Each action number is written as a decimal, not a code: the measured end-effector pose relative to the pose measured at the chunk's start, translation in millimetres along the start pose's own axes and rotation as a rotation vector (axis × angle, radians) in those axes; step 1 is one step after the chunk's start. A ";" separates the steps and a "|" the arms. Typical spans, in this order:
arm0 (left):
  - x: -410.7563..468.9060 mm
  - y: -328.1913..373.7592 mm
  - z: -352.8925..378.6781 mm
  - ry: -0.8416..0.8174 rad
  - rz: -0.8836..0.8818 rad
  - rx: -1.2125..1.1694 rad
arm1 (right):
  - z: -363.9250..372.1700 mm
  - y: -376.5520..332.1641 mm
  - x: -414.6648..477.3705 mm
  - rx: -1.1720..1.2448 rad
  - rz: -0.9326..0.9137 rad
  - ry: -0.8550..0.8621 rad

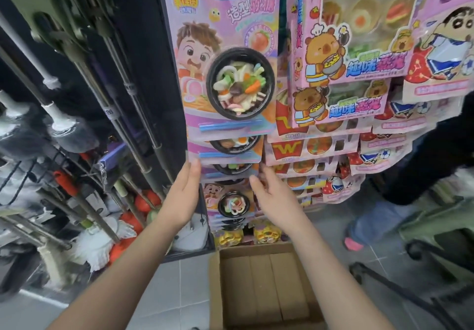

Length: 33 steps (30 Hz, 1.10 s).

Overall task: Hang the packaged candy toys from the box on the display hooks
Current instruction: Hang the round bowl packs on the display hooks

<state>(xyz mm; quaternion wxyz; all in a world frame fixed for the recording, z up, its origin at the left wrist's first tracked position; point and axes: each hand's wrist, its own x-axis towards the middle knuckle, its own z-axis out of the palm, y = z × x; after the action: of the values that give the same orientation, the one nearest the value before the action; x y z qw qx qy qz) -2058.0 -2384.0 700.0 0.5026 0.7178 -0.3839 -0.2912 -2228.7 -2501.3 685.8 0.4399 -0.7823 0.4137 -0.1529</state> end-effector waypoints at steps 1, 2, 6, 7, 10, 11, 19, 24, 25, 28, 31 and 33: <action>0.2 -2.6 1.7 0.014 -0.018 0.001 | 2.0 1.5 2.3 0.014 0.001 -0.010; -0.2 -4.6 2.9 0.026 -0.035 -0.001 | 3.9 3.3 4.3 0.019 0.000 -0.012; -2.9 -17.2 3.4 0.003 -0.050 0.008 | 7.8 12.4 9.4 -0.021 0.003 -0.017; -3.1 -20.0 3.3 -0.005 -0.031 0.014 | 7.7 15.6 9.7 -0.033 0.000 -0.021; -3.2 -26.4 2.9 -0.005 0.033 0.028 | 7.0 20.9 9.3 -0.020 0.000 -0.025; -4.0 -27.7 2.9 -0.009 0.034 0.029 | 7.0 22.3 9.0 -0.014 0.001 -0.026; -13.5 -21.9 -0.1 -0.022 -0.059 0.029 | 18.0 31.3 5.5 0.029 0.032 -0.077; -16.6 -57.3 -10.5 -0.013 -0.176 0.029 | 26.6 47.5 -6.1 -0.002 0.144 -0.042; -16.7 -66.4 -7.5 -0.022 -0.190 0.016 | 28.9 54.0 -7.3 -0.010 0.174 -0.042; -17.4 -96.3 8.3 -0.044 -0.245 0.009 | 37.2 72.9 -9.1 -0.035 0.252 -0.081; -15.7 -122.2 21.9 -0.088 -0.301 0.054 | 44.0 90.2 -4.1 -0.051 0.262 -0.128; -14.3 -132.7 28.4 -0.091 -0.348 0.072 | 47.4 95.5 0.5 -0.028 0.258 -0.160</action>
<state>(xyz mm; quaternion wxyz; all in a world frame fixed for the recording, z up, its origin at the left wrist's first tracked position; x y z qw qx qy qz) -2054.3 -2359.6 565.8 0.4008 0.7769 -0.2866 -0.3921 -2248.7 -2500.9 581.1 0.4766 -0.7383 0.4765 -0.0262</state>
